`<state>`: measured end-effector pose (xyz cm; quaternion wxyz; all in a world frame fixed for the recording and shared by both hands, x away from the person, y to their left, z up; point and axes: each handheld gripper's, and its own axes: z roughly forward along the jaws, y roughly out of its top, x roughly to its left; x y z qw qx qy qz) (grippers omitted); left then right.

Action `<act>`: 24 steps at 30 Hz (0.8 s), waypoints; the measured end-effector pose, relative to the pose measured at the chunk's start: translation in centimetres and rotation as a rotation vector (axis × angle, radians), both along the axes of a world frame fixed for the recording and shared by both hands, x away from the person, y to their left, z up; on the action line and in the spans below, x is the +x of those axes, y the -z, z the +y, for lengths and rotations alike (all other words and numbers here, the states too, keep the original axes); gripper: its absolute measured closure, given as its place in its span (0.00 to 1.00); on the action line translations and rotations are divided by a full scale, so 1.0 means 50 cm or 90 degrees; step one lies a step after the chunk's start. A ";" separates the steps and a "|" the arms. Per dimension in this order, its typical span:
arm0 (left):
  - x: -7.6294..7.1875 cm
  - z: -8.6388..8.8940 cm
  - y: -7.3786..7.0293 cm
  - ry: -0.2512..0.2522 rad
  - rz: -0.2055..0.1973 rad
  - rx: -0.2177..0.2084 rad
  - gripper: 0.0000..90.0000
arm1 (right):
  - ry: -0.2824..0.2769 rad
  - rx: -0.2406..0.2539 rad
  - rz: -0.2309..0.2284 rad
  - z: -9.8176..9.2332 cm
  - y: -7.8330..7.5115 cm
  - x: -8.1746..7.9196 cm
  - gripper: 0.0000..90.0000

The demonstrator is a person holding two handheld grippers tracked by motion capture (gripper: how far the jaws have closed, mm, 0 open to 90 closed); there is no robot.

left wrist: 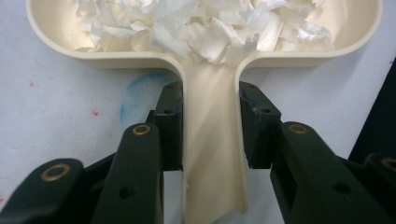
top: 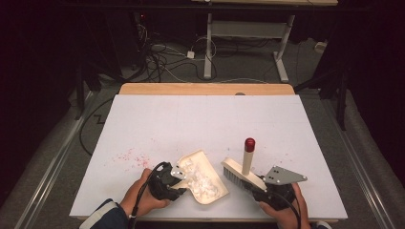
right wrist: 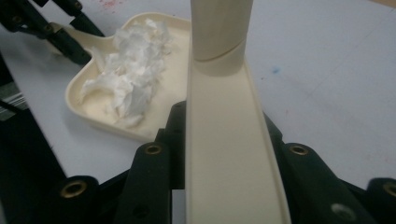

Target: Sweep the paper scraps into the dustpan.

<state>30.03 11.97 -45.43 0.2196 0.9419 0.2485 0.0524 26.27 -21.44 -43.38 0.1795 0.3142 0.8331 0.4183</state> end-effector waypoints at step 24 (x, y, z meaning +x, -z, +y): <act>-0.001 0.000 -0.002 -0.004 -0.013 0.021 0.71 | -0.064 0.060 0.004 0.031 -0.022 -0.009 0.75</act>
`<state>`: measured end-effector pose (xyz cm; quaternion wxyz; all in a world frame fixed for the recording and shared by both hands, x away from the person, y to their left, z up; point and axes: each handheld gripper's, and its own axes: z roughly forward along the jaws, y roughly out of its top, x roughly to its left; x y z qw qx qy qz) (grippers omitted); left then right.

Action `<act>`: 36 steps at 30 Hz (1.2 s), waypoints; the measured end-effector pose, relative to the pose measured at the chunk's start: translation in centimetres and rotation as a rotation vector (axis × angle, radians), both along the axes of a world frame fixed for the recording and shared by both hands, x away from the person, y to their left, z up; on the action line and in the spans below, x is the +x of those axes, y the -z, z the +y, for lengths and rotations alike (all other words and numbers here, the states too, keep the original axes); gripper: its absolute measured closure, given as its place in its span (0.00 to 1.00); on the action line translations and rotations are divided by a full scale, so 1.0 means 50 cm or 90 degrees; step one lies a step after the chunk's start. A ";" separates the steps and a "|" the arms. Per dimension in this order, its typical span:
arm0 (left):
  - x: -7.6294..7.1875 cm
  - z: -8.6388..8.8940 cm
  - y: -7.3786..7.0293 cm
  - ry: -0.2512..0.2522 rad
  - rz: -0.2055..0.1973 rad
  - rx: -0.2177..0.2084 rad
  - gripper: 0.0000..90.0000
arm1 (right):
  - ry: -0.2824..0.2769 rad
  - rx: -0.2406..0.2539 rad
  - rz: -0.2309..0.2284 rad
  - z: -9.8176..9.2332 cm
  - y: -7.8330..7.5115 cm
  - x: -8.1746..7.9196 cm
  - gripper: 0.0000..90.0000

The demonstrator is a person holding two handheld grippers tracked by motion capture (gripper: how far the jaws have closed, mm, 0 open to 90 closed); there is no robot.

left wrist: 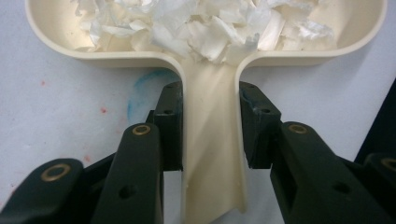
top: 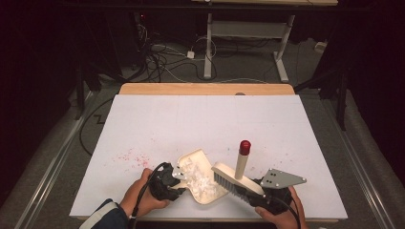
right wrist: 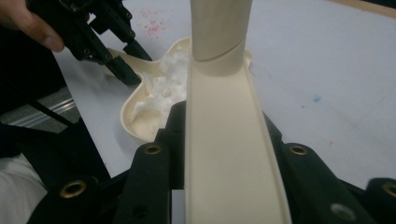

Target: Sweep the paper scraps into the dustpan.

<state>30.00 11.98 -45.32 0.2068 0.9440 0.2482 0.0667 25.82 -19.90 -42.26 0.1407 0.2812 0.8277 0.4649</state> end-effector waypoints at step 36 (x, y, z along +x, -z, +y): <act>0.047 0.121 0.010 -0.139 0.013 -0.032 0.71 | 0.048 -0.021 -0.057 0.015 0.014 0.169 0.75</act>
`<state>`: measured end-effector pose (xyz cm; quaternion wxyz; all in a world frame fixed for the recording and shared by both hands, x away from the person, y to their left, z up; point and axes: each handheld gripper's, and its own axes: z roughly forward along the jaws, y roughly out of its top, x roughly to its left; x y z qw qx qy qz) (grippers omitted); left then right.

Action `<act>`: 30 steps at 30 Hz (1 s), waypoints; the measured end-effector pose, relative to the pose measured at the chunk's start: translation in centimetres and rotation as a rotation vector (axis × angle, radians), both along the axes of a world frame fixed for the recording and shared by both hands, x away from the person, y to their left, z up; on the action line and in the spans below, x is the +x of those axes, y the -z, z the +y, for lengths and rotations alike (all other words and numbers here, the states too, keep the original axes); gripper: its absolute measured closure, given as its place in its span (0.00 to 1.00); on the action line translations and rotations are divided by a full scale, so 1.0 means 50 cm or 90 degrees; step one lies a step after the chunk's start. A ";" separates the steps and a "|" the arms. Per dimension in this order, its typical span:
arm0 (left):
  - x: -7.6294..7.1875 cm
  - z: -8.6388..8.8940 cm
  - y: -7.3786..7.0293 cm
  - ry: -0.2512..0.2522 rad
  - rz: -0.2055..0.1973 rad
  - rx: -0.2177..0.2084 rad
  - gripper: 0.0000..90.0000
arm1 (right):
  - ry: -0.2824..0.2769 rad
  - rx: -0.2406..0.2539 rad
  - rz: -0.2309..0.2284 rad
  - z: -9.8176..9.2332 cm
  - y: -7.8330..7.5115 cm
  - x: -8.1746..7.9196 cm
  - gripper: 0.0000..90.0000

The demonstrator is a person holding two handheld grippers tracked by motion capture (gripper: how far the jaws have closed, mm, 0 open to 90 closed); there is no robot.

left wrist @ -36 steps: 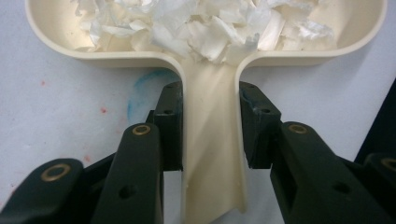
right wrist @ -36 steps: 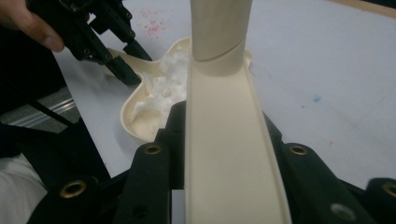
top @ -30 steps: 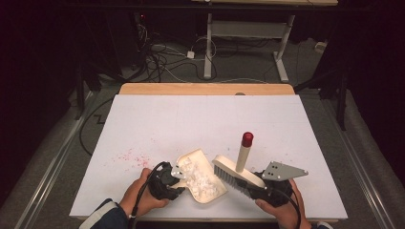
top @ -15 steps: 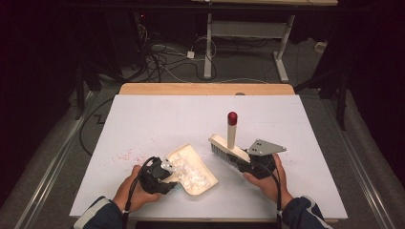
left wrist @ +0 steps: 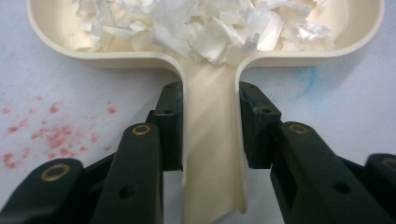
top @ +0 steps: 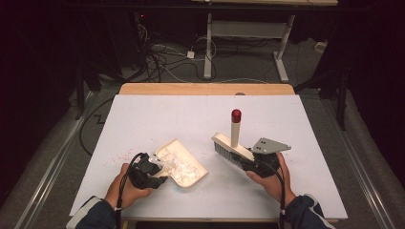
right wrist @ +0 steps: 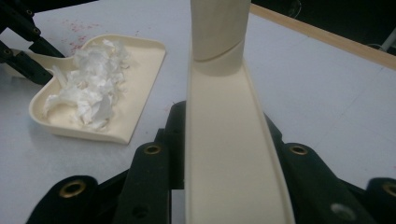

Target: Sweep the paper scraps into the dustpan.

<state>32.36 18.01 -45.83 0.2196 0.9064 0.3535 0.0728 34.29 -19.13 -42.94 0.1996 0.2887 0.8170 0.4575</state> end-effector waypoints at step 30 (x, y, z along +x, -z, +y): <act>0.033 0.119 0.007 -0.161 -0.016 -0.032 0.71 | -0.023 0.033 0.132 -0.125 -0.047 -0.050 0.75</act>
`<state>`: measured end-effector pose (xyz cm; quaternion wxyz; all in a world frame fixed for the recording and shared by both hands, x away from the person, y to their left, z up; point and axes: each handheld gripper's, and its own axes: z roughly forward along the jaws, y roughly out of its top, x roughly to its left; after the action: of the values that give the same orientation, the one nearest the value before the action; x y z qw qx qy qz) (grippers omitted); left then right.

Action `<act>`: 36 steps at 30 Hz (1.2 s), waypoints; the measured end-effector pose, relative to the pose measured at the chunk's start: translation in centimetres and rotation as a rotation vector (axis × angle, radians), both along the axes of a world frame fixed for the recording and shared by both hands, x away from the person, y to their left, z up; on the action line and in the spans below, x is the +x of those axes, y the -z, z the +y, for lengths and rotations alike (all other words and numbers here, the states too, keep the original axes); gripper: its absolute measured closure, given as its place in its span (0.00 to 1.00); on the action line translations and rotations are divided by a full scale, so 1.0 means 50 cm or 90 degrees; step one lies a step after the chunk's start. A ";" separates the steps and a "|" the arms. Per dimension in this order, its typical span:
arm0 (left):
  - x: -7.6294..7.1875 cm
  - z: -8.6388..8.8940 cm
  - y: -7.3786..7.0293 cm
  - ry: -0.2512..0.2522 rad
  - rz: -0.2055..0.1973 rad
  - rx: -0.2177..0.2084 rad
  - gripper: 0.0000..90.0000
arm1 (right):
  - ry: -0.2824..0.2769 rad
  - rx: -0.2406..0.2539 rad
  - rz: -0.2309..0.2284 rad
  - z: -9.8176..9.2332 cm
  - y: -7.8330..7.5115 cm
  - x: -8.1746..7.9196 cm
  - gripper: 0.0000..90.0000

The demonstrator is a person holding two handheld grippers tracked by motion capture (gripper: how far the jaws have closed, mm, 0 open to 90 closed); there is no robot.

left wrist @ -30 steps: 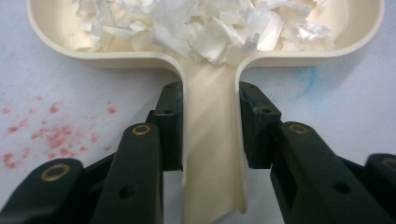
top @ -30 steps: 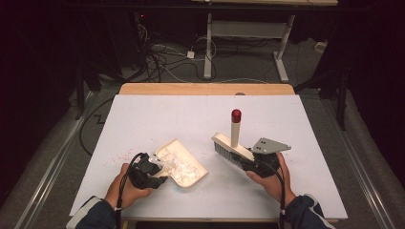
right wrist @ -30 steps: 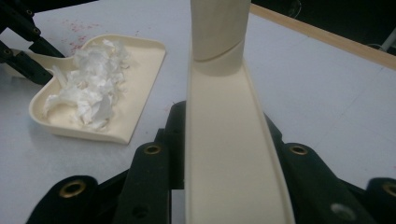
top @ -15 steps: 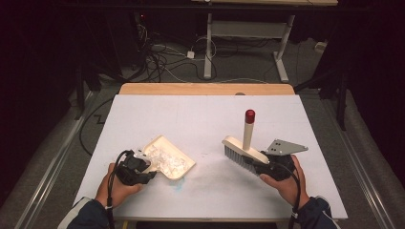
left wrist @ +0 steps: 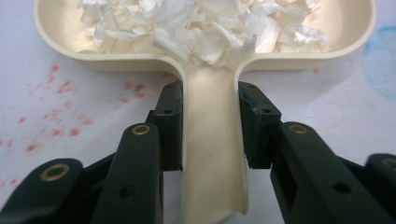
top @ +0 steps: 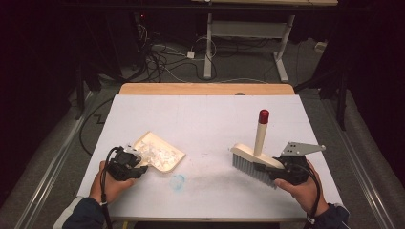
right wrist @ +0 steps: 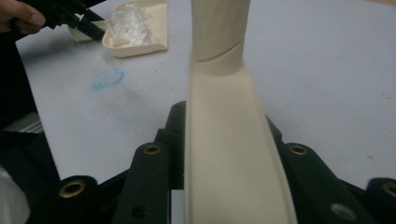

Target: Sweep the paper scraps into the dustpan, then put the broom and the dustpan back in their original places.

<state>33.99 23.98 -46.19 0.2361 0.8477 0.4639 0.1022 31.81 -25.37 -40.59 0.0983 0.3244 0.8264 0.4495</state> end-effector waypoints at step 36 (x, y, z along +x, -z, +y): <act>0.022 -0.041 0.022 -0.063 -0.021 -0.029 0.49 | 0.066 0.006 0.177 -0.066 0.052 0.199 0.63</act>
<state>35.09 21.93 -47.28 0.2575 0.8162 0.5037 0.1172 41.76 -28.65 -43.21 0.0047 0.4262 0.8121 0.3984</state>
